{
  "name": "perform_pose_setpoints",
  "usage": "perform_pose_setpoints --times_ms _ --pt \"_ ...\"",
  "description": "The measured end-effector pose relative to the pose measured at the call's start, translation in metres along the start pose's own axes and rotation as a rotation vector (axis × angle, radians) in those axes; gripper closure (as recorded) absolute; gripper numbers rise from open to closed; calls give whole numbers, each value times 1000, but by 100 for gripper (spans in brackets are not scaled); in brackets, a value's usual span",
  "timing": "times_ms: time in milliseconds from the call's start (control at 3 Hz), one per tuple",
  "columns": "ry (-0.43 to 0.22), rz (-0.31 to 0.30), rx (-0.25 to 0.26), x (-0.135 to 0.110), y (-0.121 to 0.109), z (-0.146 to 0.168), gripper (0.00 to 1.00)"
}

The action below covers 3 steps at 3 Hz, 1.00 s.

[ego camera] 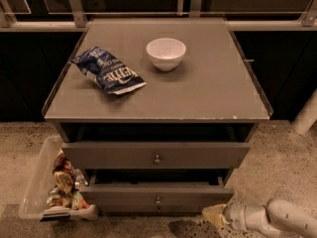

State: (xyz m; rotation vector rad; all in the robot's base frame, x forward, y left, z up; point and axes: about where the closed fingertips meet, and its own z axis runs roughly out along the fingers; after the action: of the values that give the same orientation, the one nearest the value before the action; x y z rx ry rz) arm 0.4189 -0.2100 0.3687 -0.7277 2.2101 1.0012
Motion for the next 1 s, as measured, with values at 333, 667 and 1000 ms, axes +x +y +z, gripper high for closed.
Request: perform_pose_setpoints --times_ms 333,667,1000 --pt "-15 -38 72 -22 -16 7 100" --pt "-40 -90 212 -52 -43 13 100" --pt "-40 -90 212 -52 -43 13 100"
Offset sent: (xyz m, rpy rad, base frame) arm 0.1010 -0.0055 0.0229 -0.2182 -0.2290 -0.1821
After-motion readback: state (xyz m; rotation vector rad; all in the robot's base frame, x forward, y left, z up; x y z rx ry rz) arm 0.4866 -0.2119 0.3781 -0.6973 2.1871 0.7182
